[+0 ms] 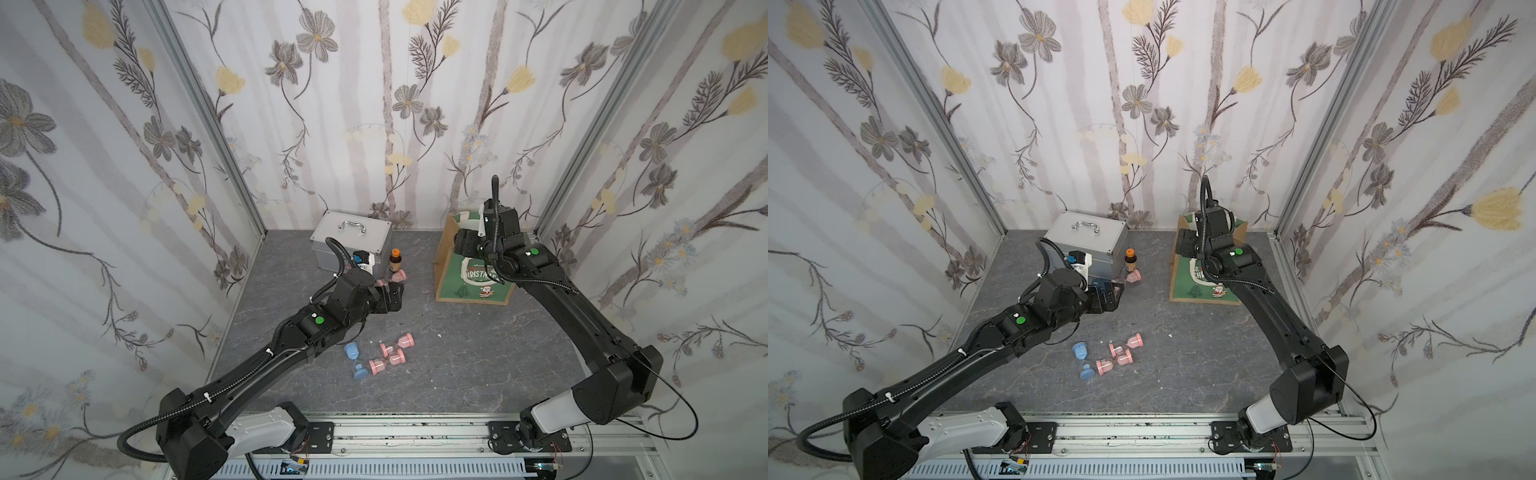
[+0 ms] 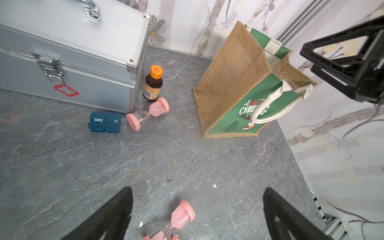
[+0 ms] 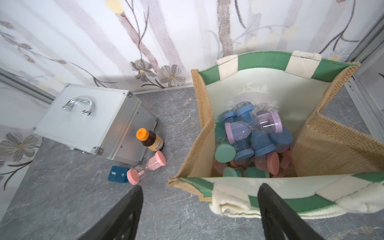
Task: Put the hourglass into the canvas bag
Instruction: Place the hourglass in the canvas bag.
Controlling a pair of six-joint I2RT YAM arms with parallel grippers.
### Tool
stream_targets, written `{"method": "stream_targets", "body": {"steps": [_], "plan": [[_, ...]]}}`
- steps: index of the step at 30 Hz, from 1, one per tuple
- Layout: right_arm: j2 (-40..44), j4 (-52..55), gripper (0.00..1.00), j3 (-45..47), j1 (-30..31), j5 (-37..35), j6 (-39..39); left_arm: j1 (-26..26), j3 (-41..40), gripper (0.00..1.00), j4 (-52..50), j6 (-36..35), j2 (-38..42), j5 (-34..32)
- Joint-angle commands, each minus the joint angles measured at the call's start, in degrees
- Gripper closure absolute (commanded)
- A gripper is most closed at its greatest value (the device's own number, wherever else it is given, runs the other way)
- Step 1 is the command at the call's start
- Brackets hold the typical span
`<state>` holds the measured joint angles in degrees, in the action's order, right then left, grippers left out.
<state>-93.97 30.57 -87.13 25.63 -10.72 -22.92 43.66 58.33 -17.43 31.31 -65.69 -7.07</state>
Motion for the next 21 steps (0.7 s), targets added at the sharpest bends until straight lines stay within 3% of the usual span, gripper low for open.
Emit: {"method": "stream_targets", "body": {"steps": [1,9,14,21], "plan": [[2.1,-2.62,0.17,1.8,3.33,-2.86,-1.85,-0.16,-0.82,0.0,-2.7,0.82,1.71,-3.39],[2.88,-4.19,0.17,5.24,15.4,-7.05,-5.71,-0.31,-3.88,0.0,-8.47,2.24,6.55,-8.23],[-3.3,-8.57,0.16,6.11,22.58,-5.19,-8.27,-0.33,-6.5,0.0,-11.68,4.11,10.57,-11.57],[-14.7,-11.92,0.16,3.17,27.22,-0.71,-12.8,-0.53,-8.88,0.0,-16.37,6.65,15.85,-15.22]]}}
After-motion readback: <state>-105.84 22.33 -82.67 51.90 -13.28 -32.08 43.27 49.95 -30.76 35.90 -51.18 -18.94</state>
